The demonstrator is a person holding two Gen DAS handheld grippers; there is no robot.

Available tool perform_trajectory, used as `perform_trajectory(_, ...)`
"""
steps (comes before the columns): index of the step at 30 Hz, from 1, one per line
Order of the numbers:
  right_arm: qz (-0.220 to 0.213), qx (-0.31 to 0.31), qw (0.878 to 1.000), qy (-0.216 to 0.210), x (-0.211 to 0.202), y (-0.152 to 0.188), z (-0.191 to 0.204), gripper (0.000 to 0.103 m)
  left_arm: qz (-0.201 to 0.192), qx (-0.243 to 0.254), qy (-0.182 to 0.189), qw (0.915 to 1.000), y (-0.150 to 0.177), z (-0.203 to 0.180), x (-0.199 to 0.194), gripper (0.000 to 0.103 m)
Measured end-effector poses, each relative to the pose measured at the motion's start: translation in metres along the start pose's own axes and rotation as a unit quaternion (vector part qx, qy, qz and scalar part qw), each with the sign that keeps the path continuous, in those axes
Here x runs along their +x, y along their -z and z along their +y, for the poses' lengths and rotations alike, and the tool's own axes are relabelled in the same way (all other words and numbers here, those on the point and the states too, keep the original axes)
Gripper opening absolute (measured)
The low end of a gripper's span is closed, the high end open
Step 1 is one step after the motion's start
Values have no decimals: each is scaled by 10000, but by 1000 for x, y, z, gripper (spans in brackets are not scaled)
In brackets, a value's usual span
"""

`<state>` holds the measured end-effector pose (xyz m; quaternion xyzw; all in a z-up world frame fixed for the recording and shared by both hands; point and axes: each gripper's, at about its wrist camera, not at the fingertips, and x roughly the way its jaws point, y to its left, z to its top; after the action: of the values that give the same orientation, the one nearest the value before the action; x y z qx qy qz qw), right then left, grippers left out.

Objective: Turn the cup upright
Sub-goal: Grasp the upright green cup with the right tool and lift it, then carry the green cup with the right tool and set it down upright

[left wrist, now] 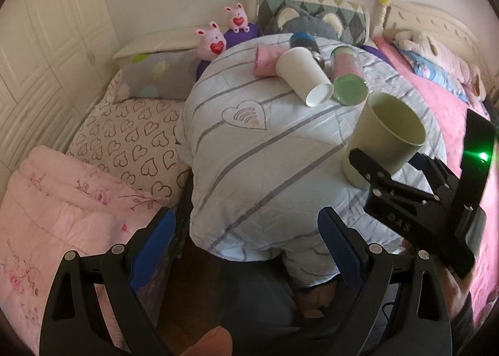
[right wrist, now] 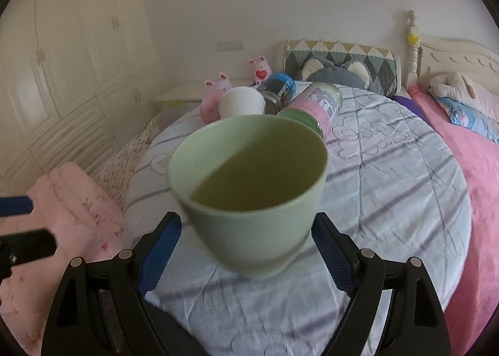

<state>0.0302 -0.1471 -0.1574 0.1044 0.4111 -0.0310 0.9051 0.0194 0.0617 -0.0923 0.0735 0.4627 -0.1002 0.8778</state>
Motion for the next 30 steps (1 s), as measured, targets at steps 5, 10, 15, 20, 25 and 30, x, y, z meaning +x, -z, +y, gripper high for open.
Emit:
perform_trajectory(5, 51, 309, 9991, -290, 16, -3, -10, 82, 47, 0, -36, 10000, -5, 2, 7, 94)
perform_trajectory(10, -44, 209, 9991, -355, 7, -6, -16, 80, 85, 17, 1, 10000, -7, -1, 11, 94)
perform_trajectory(15, -164, 170, 9996, -162, -9, -14, -31, 80, 75, 177, 109, 9998, -12, -18, 13, 94)
perform_trajectory(20, -420, 214, 9987, 205, -27, -32, -60, 80, -45, 379, 250, 9990, -25, -44, 13, 94)
perform_trajectory(25, -493, 414, 9968, 478, -29, -43, -93, 80, -153, 465, 332, 9982, -42, -69, 15, 94)
perform_trajectory(30, -291, 504, 9967, 566, -17, -41, -114, 80, -128, 512, 388, 9979, -55, -89, 24, 94)
